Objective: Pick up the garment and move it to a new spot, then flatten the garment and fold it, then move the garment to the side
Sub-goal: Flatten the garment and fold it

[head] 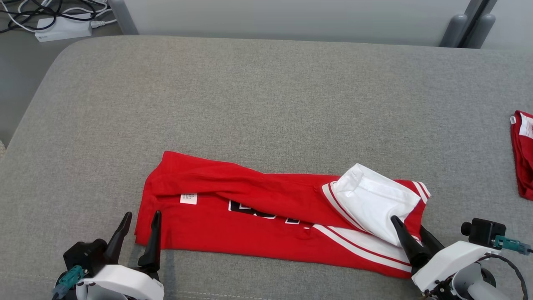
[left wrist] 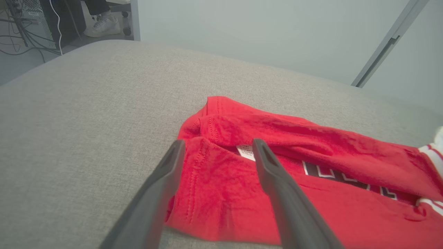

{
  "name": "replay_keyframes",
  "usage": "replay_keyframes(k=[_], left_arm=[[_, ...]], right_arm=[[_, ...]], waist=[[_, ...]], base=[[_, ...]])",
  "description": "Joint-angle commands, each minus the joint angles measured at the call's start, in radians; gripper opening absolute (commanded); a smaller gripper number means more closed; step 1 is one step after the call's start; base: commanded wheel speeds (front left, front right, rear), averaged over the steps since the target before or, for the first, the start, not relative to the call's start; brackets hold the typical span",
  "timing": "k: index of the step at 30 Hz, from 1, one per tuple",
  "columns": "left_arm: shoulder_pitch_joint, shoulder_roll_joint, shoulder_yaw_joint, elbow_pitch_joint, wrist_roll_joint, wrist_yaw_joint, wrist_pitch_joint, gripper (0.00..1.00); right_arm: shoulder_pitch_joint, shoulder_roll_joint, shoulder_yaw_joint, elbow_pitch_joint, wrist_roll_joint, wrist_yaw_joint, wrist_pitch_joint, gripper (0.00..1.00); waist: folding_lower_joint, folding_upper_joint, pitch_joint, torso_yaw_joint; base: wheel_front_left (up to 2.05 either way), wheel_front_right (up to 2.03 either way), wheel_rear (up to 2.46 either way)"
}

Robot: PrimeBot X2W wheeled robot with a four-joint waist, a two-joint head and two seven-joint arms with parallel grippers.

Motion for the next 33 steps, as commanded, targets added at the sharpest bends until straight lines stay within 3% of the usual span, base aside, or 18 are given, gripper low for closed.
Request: replay_keyframes(k=[1, 7, 8, 9, 12, 24, 33], left_arm=[[-0.045, 0.026, 0.027, -0.028, -0.016, -0.007, -0.013, 1.00], [-0.057, 0.030, 0.017, -0.041, -0.027, -0.007, -0.013, 1.00], [-0.060, 0.030, 0.016, -0.043, -0.028, -0.007, -0.013, 1.00], [-0.062, 0.030, 0.016, -0.045, -0.030, -0.007, -0.013, 1.00], [-0.068, 0.029, 0.016, -0.048, -0.032, -0.007, -0.013, 1.00], [-0.064, 0.032, 0.020, -0.058, -0.041, -0.007, -0.013, 1.00], [-0.056, 0.036, 0.014, -0.060, -0.045, -0.007, -0.013, 1.00]], right_arm=[[-0.005, -0.014, 0.027, -0.003, 0.016, 0.003, 0.011, 1.00], [-0.026, -0.012, 0.104, -0.026, 0.072, 0.003, 0.079, 0.98], [-0.030, -0.014, 0.119, -0.029, 0.078, 0.003, 0.091, 0.78], [-0.034, -0.016, 0.134, -0.035, 0.082, 0.003, 0.100, 0.49], [-0.044, -0.024, 0.162, -0.046, 0.102, 0.003, 0.110, 0.00], [-0.108, -0.097, 0.163, 0.051, 0.097, 0.003, -0.014, 0.00], [-0.118, -0.156, 0.130, 0.089, 0.105, 0.003, -0.042, 0.00]], waist=[[0.0000, 0.0000, 0.005, 0.003], [0.0000, 0.0000, 0.021, 0.012], [0.0000, 0.0000, 0.023, 0.014], [0.0000, 0.0000, 0.026, 0.016], [0.0000, 0.0000, 0.031, 0.020], [0.0000, 0.0000, 0.032, 0.011], [0.0000, 0.0000, 0.024, -0.011]], base=[[0.00, 0.00, 0.00], [0.00, 0.00, 0.00], [0.00, 0.00, 0.00], [0.00, 0.00, 0.00], [0.00, 0.00, 0.00], [0.00, 0.00, 0.00], [0.00, 0.00, 0.00]])
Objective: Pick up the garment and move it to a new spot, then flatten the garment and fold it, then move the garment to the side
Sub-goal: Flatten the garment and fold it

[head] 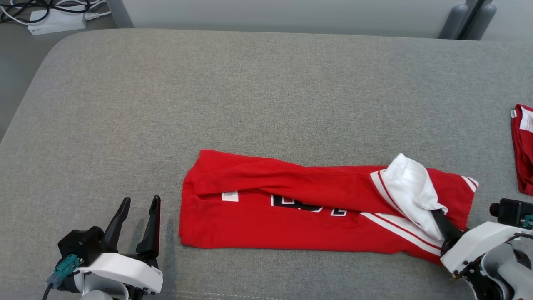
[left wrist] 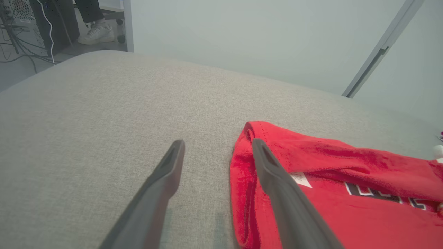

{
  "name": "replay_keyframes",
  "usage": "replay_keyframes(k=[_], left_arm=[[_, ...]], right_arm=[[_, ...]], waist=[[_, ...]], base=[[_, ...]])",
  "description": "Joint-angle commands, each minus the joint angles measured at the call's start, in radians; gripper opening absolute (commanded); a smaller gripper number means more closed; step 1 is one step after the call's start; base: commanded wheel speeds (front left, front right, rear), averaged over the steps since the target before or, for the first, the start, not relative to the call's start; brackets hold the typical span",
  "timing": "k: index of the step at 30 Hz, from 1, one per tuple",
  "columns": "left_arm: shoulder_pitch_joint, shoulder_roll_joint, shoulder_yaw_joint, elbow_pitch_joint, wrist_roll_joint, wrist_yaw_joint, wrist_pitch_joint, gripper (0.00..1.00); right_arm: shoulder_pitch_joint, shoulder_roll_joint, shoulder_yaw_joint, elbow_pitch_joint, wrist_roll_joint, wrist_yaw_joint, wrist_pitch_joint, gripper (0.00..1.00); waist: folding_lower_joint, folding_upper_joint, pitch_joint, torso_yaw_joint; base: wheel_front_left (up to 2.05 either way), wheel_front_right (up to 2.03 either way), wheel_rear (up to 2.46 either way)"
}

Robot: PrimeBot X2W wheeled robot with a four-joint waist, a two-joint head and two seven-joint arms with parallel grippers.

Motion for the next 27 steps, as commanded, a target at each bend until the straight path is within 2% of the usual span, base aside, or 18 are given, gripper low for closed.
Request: replay_keyframes(k=[1, 7, 16, 22, 27], left_arm=[[-0.021, 0.024, 0.027, -0.027, -0.007, -0.007, -0.013, 1.00], [-0.019, 0.022, 0.014, -0.023, -0.004, -0.007, -0.013, 1.00], [-0.015, 0.007, -0.026, -0.010, -0.005, -0.007, -0.013, 1.00], [-0.028, 0.002, -0.060, -0.007, -0.011, -0.007, -0.013, 1.00], [-0.038, -0.005, -0.082, -0.006, -0.016, -0.007, -0.013, 1.00]], right_arm=[[0.007, -0.051, -0.009, 0.006, 0.002, -0.005, -0.019, 0.00], [0.008, -0.137, -0.034, -0.019, 0.001, -0.005, -0.026, 0.00], [-0.011, -0.214, 0.031, -0.360, 0.008, -0.005, 0.033, 0.00], [-0.058, -0.180, 0.097, -0.484, -0.008, -0.005, 0.116, 0.00], [-0.123, -0.096, 0.151, -0.474, -0.024, -0.005, 0.184, 0.00]], waist=[[0.0000, 0.0000, -0.003, -0.007], [0.0000, 0.0000, -0.012, -0.034], [0.0000, 0.0000, -0.031, -0.060], [0.0000, 0.0000, -0.023, -0.036], [0.0000, 0.0000, -0.004, 0.007]], base=[[0.00, 0.00, 0.00], [0.00, 0.00, 0.00], [0.00, 0.00, 0.00], [0.00, 0.00, 0.00], [0.00, 0.00, 0.00]])
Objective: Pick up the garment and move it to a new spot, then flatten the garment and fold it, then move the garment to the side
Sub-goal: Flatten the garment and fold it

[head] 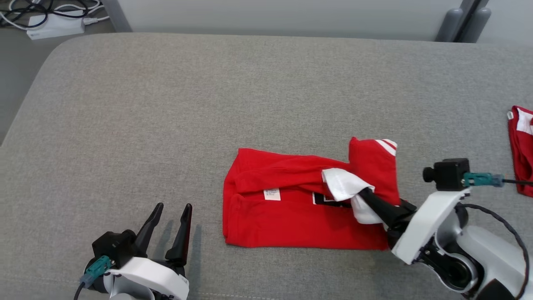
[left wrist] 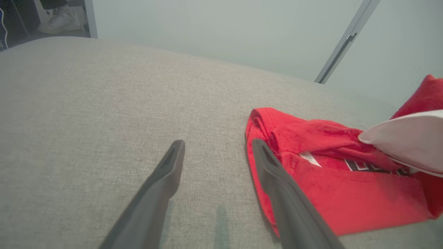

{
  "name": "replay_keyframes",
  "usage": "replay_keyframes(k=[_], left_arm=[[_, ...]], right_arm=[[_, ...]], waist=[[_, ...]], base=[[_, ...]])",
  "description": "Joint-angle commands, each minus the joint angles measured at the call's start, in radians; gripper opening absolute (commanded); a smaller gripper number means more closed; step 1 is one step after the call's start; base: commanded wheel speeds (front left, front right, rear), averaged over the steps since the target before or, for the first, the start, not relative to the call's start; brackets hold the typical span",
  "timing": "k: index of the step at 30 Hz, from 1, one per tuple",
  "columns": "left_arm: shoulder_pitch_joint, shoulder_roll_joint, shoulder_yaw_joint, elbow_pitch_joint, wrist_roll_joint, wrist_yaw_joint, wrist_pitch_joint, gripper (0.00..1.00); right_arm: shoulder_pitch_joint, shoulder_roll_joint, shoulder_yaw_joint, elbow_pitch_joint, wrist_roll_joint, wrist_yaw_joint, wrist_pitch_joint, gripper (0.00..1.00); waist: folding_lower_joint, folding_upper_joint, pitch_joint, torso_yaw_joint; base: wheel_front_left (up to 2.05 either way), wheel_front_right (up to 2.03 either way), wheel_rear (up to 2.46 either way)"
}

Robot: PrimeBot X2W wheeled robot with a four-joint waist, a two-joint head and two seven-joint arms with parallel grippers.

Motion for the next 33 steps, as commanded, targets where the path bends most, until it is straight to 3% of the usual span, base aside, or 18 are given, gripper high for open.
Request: replay_keyframes(k=[1, 10, 22, 23, 24, 28, 33], left_arm=[[-0.040, 0.014, 0.024, -0.017, -0.007, -0.007, -0.013, 1.00], [-0.060, -0.002, -0.007, -0.009, -0.016, -0.007, -0.013, 1.00], [-0.078, -0.012, -0.033, -0.005, -0.027, -0.007, -0.013, 1.00], [-0.078, -0.012, -0.033, -0.005, -0.028, -0.007, -0.013, 1.00], [-0.078, -0.011, -0.034, -0.004, -0.029, -0.007, -0.013, 1.00], [-0.083, -0.008, -0.030, -0.003, -0.031, -0.007, -0.013, 1.00], [-0.089, -0.001, -0.018, -0.012, -0.023, -0.007, -0.013, 1.00]], right_arm=[[-0.028, 0.021, 0.010, -0.004, -0.009, 0.000, 0.012, 0.00], [-0.130, 0.171, 0.056, 0.153, -0.039, 0.000, 0.031, 0.00], [-0.200, 0.253, 0.123, 0.241, -0.038, 0.000, 0.010, 0.00], [-0.201, 0.260, 0.123, 0.246, -0.028, 0.000, 0.005, 0.41], [-0.203, 0.266, 0.124, 0.247, -0.018, 0.000, 0.001, 0.97], [-0.211, 0.261, 0.123, 0.218, 0.020, 0.000, -0.027, 1.00], [-0.221, 0.202, 0.112, 0.170, 0.045, 0.000, -0.080, 1.00]], waist=[[-0.0001, 0.0000, 0.015, 0.029], [-0.0001, 0.0000, 0.057, 0.126], [-0.0001, 0.0000, 0.086, 0.183], [-0.0001, 0.0000, 0.088, 0.183], [-0.0001, 0.0000, 0.089, 0.182], [-0.0001, 0.0000, 0.092, 0.166], [-0.0001, 0.0000, 0.083, 0.125]], base=[[0.00, 0.00, 0.00], [0.00, 0.00, 0.00], [0.00, 0.00, 0.00], [0.00, 0.00, 0.00], [0.00, 0.00, 0.00], [0.00, 0.00, 0.00], [0.00, 0.00, 0.00]])
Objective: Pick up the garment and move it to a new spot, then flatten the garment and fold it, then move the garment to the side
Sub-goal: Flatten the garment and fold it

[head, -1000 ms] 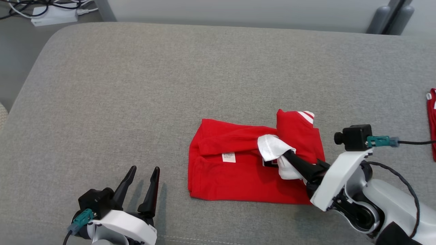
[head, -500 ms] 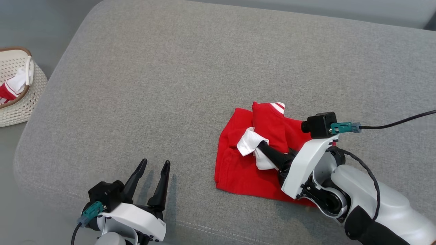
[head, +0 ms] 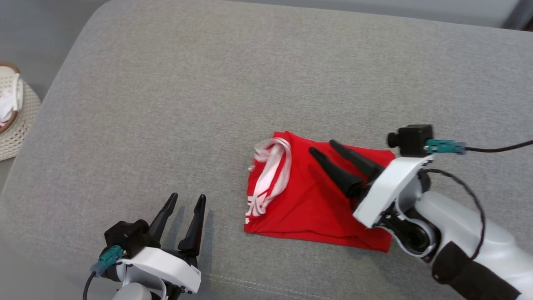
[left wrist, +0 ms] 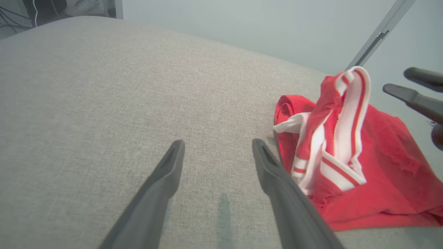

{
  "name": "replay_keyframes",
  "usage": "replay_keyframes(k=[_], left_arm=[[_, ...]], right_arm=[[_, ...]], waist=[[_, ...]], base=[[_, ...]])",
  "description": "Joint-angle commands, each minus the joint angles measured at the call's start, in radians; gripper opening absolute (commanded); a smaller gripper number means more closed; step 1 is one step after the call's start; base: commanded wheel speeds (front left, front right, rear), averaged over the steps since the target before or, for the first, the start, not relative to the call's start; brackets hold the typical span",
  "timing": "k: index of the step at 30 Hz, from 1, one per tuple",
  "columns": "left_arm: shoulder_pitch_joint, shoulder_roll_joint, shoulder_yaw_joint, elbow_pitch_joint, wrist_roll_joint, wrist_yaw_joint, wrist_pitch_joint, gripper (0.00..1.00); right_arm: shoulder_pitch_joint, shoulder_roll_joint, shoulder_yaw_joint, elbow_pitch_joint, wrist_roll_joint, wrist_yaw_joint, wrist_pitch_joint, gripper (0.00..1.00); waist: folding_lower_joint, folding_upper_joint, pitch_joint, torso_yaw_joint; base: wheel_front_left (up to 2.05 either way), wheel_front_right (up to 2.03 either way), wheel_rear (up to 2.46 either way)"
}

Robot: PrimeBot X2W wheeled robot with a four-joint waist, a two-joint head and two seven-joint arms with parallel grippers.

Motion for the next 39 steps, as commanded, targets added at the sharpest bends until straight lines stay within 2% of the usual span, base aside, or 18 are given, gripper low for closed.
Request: replay_keyframes(k=[1, 8, 15, 24, 31, 39], left_arm=[[-0.046, 0.024, 0.038, -0.029, 0.007, -0.007, -0.013, 1.00], [-0.047, 0.030, 0.067, -0.047, 0.034, -0.007, -0.013, 1.00], [-0.027, 0.032, 0.102, -0.076, 0.069, -0.007, -0.013, 1.00], [0.013, 0.019, 0.151, -0.107, 0.138, -0.007, -0.013, 1.00], [0.062, 0.004, 0.181, -0.112, 0.161, -0.007, -0.013, 1.00], [0.074, 0.003, 0.178, -0.108, 0.164, -0.007, -0.013, 1.00]], right_arm=[[-0.001, -0.016, -0.013, -0.025, 0.013, 0.000, -0.024, 1.00], [0.034, -0.097, -0.038, -0.016, 0.028, 0.000, -0.092, 1.00], [0.118, -0.120, -0.038, 0.006, 0.023, 0.000, -0.128, 1.00], [0.231, -0.105, -0.081, 0.034, -0.006, 0.000, -0.144, 1.00], [0.326, -0.058, -0.186, 0.047, -0.111, 0.000, -0.145, 1.00], [0.379, -0.027, -0.231, 0.058, -0.181, 0.000, -0.145, 1.00]], waist=[[0.0000, 0.0000, -0.008, -0.020], [0.0000, 0.0000, -0.046, -0.083], [0.0000, 0.0000, -0.088, -0.139], [0.0000, 0.0000, -0.132, -0.166], [0.0000, 0.0000, -0.166, -0.175], [0.0000, 0.0000, -0.174, -0.173]], base=[[0.00, 0.00, 0.00], [0.00, 0.00, 0.00], [0.00, 0.00, 0.00], [0.00, 0.00, 0.00], [0.00, 0.00, 0.00], [0.00, 0.00, 0.00]])
